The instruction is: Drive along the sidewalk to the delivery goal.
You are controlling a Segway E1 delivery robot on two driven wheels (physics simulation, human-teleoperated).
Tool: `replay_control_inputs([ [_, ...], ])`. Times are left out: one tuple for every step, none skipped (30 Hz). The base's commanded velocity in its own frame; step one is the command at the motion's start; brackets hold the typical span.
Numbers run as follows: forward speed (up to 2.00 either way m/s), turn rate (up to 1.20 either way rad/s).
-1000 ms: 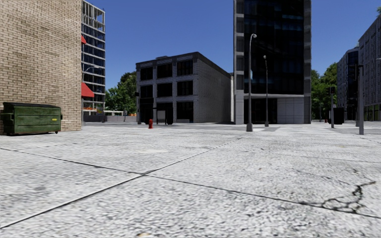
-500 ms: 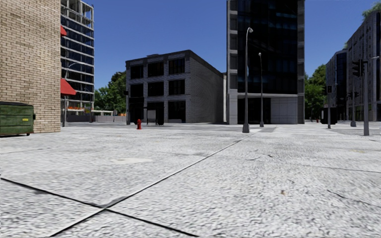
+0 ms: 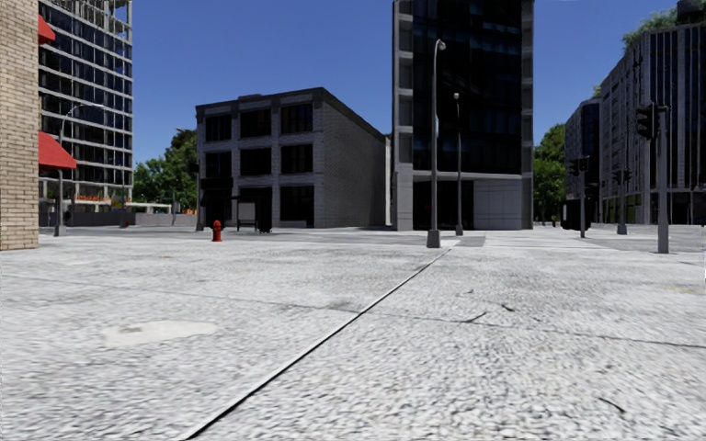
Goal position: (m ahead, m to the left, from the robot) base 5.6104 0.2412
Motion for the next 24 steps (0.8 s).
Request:
replay_control_inputs([
  [2.0,-0.32],
  [2.0,-0.32],
  [2.0,-0.32],
  [2.0,-0.32],
  [2.0,-0.32],
  [2.0,-0.29],
  [2.0,-0.29],
  [2.0,-0.29],
  [2.0,-0.28],
  [2.0,-0.27],
  [2.0,-0.27],
  [2.0,-0.27],
  [2.0,-0.27],
  [2.0,-0.27],
  [2.0,-0.27],
  [2.0,-0.27],
  [2.0,-0.27],
  [2.0,-0.22],
  [2.0,-0.07],
  [2.0,0.0],
  [2.0,0.0],
  [2.0,0.0],
  [2.0,0.0],
  [2.0,0.0],
])
